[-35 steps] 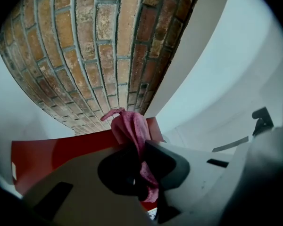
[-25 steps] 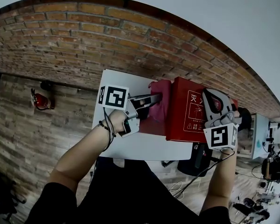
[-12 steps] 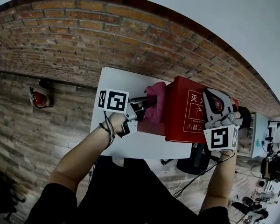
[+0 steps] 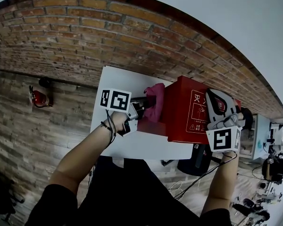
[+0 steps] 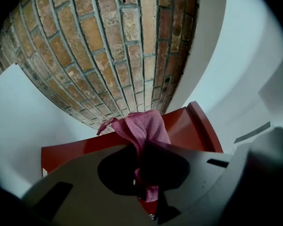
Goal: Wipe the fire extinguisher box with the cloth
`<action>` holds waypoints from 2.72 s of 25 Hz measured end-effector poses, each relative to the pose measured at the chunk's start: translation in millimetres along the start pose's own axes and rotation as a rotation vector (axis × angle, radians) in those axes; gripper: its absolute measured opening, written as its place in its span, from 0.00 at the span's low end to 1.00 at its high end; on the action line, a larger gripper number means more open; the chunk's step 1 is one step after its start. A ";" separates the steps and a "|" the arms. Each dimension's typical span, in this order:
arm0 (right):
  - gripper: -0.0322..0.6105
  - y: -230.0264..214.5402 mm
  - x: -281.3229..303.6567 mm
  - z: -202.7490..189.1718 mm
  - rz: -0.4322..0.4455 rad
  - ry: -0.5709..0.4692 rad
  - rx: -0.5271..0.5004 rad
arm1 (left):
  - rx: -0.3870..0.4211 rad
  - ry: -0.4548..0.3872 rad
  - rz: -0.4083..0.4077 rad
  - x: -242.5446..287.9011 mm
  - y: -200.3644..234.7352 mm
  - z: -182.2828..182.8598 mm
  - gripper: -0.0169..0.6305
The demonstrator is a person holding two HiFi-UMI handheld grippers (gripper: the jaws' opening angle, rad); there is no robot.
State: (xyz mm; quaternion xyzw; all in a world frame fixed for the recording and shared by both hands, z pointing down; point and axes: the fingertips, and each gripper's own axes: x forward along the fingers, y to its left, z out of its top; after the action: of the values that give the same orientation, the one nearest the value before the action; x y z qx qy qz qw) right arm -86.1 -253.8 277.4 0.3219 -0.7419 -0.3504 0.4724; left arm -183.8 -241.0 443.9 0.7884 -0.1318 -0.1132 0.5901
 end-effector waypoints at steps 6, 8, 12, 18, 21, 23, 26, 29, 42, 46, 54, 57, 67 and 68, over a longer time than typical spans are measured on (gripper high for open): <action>0.08 0.0 0.1 0.6 0.001 -0.001 0.001 | -0.004 0.003 0.025 2.0 19.3 -2.2 0.12; 0.08 1.5 -0.1 1.6 0.007 -0.005 -0.002 | -0.007 0.005 0.035 2.1 26.6 -4.1 0.12; 0.08 3.1 0.6 1.5 0.012 -0.011 -0.004 | -0.011 0.002 0.051 2.3 39.4 -5.9 0.12; 0.08 3.1 1.4 -0.5 0.013 -0.011 -0.004 | -0.017 -0.003 0.058 3.3 52.2 -9.3 0.12; 0.08 3.8 2.3 -0.2 0.018 -0.019 -0.007 | -0.019 -0.002 0.070 2.8 60.2 -12.7 0.12; 0.08 4.0 2.3 -0.8 0.020 -0.016 -0.006 | -0.022 -0.001 0.077 2.6 65.6 -15.0 0.12; 0.08 3.9 2.3 -0.5 0.021 -0.014 -0.007 | -0.020 0.000 0.091 1.8 73.7 -17.4 0.12; 0.08 3.9 2.3 -0.5 0.019 -0.016 -0.004 | -0.020 -0.004 0.103 1.7 81.2 -19.9 0.12; 0.08 4.5 2.5 -1.6 0.021 -0.015 0.001 | -0.001 -0.017 0.128 0.3 115.0 -29.6 0.12; 0.08 4.7 2.5 -2.2 0.022 -0.012 0.002 | 0.002 -0.012 0.141 -0.4 129.1 -33.6 0.12; 0.08 5.3 2.5 -5.0 0.025 -0.001 0.006 | 0.006 0.007 0.175 -1.0 164.7 -44.9 0.12; 0.08 4.9 3.0 -3.8 0.022 -0.011 0.003 | 0.009 0.013 0.190 -1.1 176.2 -48.1 0.12; 0.08 5.0 2.2 -4.8 0.021 -0.004 0.008 | 0.009 0.034 0.263 -1.7 218.7 -58.1 0.12; 0.08 5.3 2.3 -5.8 0.020 -0.001 0.015 | 0.008 0.037 0.273 -2.2 223.4 -59.2 0.12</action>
State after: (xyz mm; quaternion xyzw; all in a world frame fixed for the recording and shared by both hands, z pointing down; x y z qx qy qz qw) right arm -82.3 -254.0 284.7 0.3180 -0.7480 -0.3403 0.4729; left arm -182.7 -247.0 674.9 0.7674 -0.2276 -0.0169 0.5991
